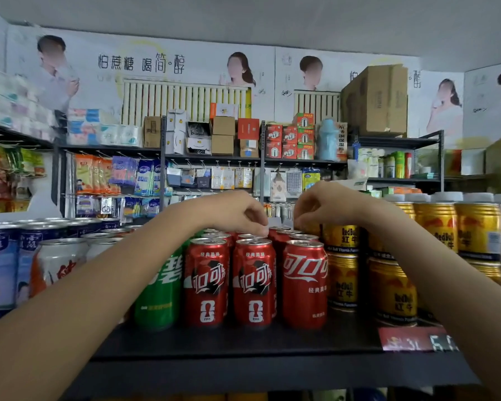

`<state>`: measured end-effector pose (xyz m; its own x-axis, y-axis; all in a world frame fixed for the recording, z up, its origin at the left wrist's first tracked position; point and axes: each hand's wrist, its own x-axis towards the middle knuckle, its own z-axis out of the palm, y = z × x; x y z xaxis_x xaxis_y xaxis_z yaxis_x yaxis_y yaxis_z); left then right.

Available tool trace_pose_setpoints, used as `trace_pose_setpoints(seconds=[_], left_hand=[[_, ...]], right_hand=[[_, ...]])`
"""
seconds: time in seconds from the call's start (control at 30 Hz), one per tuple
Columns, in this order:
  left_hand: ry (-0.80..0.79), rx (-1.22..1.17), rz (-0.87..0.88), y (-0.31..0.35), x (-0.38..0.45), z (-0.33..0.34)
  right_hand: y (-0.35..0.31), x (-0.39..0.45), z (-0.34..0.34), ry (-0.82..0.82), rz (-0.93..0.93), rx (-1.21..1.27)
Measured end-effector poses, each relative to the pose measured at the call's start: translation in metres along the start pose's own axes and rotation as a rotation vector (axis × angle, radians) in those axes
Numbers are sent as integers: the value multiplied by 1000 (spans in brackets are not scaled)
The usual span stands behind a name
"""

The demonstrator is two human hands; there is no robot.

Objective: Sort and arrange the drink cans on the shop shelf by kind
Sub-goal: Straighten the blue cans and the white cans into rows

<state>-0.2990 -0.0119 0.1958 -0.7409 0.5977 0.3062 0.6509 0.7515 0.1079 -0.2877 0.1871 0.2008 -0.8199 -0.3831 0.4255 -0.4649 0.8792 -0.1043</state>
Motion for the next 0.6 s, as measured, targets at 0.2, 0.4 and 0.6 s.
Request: trace_pose_setpoints(seconds=[0.2,0.4,0.6], left_hand=[[-72,137,8,-15,23,5],[-148,155,21,-28,43,1],[-187,167,27,-29,50,0]], right_hand=[[2,33,19,-199,112,-220],[-11,57,22,-306,171,-198],[-18,62,25,-281,144,-49]])
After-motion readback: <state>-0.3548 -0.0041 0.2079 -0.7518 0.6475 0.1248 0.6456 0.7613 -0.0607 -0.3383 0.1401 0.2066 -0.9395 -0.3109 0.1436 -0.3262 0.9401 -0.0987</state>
